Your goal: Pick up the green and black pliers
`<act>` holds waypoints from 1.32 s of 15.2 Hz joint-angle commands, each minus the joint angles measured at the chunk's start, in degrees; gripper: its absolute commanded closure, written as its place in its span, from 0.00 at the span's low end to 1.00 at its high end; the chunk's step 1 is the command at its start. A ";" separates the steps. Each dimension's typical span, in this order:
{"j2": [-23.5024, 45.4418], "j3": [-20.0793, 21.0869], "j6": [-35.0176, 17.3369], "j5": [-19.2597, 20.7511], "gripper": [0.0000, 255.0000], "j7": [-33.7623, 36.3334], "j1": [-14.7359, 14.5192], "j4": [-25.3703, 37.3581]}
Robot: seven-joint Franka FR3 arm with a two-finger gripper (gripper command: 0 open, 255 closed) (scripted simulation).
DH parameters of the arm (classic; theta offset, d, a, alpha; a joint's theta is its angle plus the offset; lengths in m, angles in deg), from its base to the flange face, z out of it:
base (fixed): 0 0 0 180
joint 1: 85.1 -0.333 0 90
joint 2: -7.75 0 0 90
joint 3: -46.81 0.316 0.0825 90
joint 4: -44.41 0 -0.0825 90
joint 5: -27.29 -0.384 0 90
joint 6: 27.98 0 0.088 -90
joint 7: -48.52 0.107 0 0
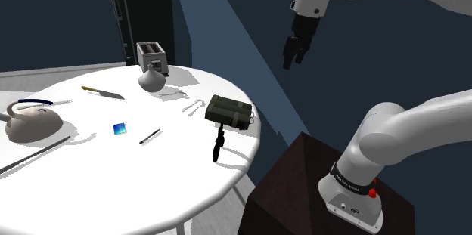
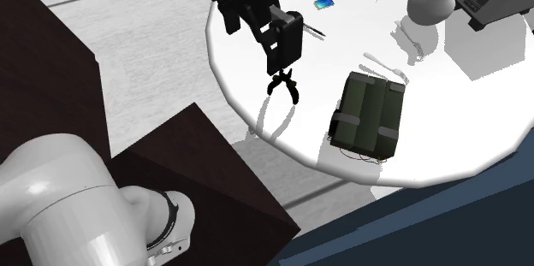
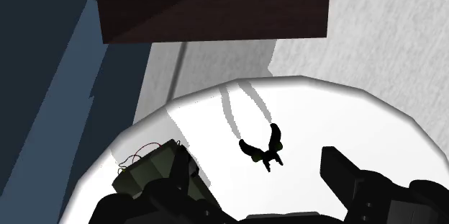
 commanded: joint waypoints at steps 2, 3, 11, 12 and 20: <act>-0.25 0.70 -2.32 -0.28 0.00 0.95 -0.09 -2.00; -0.38 1.42 -4.67 -0.56 0.00 1.90 -0.18 -3.92; 3.31 7.83 -24.90 -2.52 0.00 9.86 -0.96 -16.09; 4.43 8.73 -27.62 -2.66 0.00 10.95 -1.00 -17.17; 18.92 17.19 -50.35 -0.33 0.00 21.96 1.16 -21.49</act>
